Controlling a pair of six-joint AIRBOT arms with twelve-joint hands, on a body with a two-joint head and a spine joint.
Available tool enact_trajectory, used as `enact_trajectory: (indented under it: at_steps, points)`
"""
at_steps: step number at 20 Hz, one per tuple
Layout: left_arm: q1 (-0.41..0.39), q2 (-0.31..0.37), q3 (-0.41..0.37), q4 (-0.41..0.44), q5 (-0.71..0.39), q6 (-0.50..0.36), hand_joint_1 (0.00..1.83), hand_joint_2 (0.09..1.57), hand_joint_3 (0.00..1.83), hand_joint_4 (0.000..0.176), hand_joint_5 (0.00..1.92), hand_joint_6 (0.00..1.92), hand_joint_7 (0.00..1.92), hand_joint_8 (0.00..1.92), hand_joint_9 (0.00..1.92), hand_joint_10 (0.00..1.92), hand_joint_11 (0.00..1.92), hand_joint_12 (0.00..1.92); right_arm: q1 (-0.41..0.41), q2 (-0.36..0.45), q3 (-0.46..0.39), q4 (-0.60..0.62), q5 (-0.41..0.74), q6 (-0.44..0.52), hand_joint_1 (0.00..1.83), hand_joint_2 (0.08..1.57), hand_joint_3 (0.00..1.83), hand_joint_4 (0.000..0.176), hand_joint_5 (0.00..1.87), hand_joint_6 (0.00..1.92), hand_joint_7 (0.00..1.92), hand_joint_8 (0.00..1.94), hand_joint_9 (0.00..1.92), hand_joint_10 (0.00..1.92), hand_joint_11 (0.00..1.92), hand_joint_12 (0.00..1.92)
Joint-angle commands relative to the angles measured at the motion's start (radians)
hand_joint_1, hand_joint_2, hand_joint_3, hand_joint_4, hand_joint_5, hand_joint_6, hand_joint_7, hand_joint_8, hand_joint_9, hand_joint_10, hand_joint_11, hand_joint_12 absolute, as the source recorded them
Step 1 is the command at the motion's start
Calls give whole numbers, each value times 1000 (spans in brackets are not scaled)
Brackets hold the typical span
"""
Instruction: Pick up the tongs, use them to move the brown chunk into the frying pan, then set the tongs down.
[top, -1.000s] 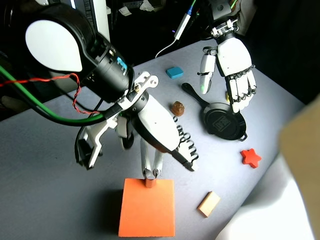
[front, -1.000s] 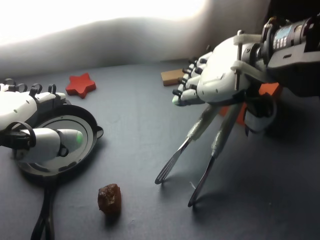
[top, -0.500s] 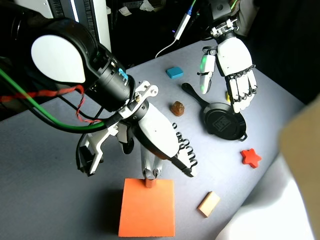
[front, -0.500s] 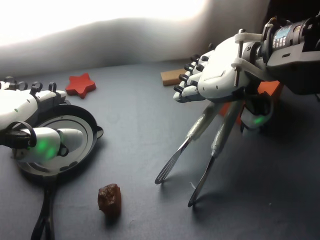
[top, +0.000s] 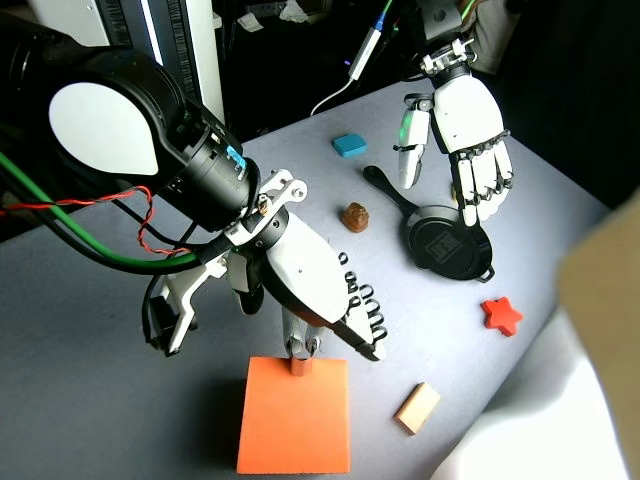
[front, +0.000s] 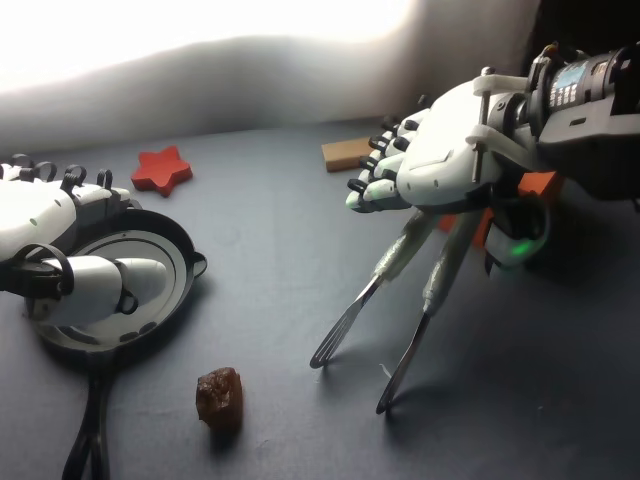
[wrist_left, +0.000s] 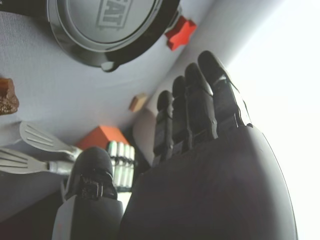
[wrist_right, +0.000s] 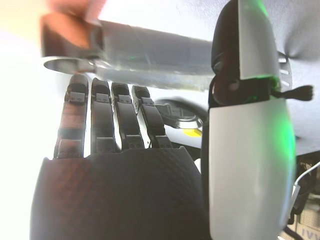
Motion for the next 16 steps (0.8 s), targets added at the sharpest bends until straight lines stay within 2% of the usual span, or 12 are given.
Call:
enact_trajectory:
  at_steps: [1, 4, 6, 11, 12, 13, 16]
  points:
    - [-12, 0, 5, 42, -64, 1, 0, 1281, 0, 30, 141, 0, 185, 0, 185, 2, 0, 714, 16, 4, -2, -20, 61, -2, 1115, 870, 11, 0, 0, 0, 0, 0, 0, 0, 0, 0]
    - [-12, 0, 6, 43, -64, 3, 0, 1287, 2, 27, 136, 10, 200, 5, 203, 8, 0, 755, 18, 6, -2, -22, 48, -2, 1153, 850, 1, 0, 0, 0, 0, 0, 0, 0, 0, 0]
    - [-11, 0, 6, 43, -64, 3, 0, 1282, 0, 33, 147, 14, 201, 5, 198, 5, 0, 755, 19, 6, -2, -22, 60, -2, 1140, 865, 8, 0, 0, 0, 0, 0, 0, 0, 0, 0]
    - [-16, 0, 14, 42, -64, 2, 0, 1294, 3, 31, 124, 2, 179, 2, 163, 2, 0, 637, 19, 1, -7, -35, 83, 0, 1184, 857, 4, 0, 0, 0, 0, 0, 0, 0, 0, 0]
    - [-19, -1, 15, 42, -64, 2, 10, 1293, 1, 33, 143, 8, 195, 5, 177, 7, 0, 687, 16, -2, -6, -46, 85, 0, 1185, 857, 4, 0, 0, 0, 0, 0, 0, 0, 0, 0]
    - [-25, -5, 17, 42, -64, 2, 29, 1291, 0, 27, 165, 14, 202, 6, 185, 9, 0, 702, 12, -6, -6, -51, 89, 1, 1163, 870, 10, 0, 0, 0, 0, 0, 0, 0, 0, 0]
    - [-26, -8, 17, 42, -63, 2, 0, 1285, 0, 32, 152, 6, 191, 4, 189, 9, 0, 705, -8, -23, -3, -54, 97, 0, 1162, 858, 4, 0, 0, 0, 0, 0, 0, 0, 0, 0]
